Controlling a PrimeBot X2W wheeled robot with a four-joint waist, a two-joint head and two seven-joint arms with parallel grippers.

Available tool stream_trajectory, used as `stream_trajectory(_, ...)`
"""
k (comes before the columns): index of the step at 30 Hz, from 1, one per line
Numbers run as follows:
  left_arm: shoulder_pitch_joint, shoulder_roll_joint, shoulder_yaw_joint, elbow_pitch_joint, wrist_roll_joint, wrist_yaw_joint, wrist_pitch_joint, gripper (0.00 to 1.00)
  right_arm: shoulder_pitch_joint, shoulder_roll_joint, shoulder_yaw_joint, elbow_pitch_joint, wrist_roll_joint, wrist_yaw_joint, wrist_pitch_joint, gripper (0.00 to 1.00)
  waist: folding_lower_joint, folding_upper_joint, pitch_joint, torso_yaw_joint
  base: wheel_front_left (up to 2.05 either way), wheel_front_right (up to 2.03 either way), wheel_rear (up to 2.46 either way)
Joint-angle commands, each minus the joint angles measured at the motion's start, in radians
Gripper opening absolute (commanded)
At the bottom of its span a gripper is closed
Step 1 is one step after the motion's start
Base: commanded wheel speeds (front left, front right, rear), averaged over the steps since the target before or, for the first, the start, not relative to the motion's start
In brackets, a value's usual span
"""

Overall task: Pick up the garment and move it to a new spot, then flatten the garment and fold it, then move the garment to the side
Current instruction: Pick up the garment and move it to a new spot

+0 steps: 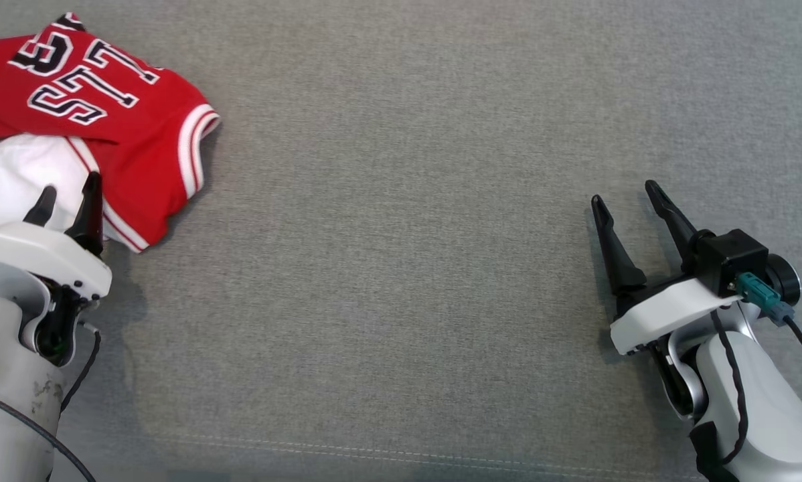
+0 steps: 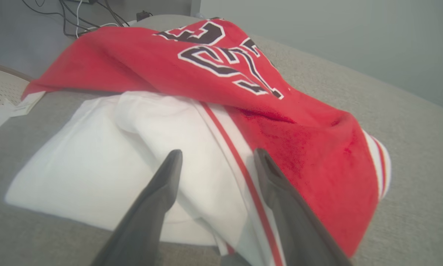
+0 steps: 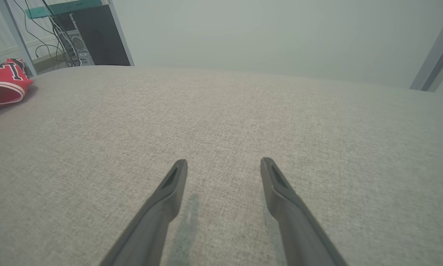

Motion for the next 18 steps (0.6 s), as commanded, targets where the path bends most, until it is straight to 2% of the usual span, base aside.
stream_trajectory(1,-0.033,0.062,0.021,0.021,-0.012,-0.004,-0.002,1.0,-0.013,0.004,0.024,-0.031,0.004,0.004,-0.01,1.0,0.0,0.0,0.018,-0.026,0.0,0.0,0.0)
stream_trajectory(12,-0.11,0.059,-0.005,0.199,-0.003,0.006,0.008,1.0,-0.024,0.001,0.026,-0.031,0.008,0.004,-0.01,1.0,0.0,0.0,0.038,-0.081,0.0,0.0,0.0)
stream_trajectory(13,-0.114,0.054,-0.007,0.214,-0.003,0.009,0.013,0.88,-0.024,0.002,0.025,-0.031,0.009,0.004,-0.01,1.0,0.0,0.0,0.036,-0.085,0.0,0.0,0.0)
stream_trajectory(14,-0.115,0.049,-0.008,0.228,-0.005,0.009,0.016,0.19,-0.023,0.005,0.023,-0.03,0.01,0.004,-0.01,1.0,0.0,0.0,0.034,-0.089,0.0,0.0,0.0)
stream_trajectory(15,-0.115,0.045,-0.008,0.238,-0.008,0.008,0.014,0.0,-0.023,0.009,0.022,-0.031,0.011,0.004,-0.01,1.0,0.0,0.0,0.029,-0.093,0.0,0.0,0.0)
stream_trajectory(18,-0.113,0.031,-0.025,0.247,-0.001,0.004,-0.005,0.0,-0.018,0.021,0.018,-0.03,0.016,0.004,-0.01,1.0,0.0,0.0,0.008,-0.102,0.0,0.0,0.0)
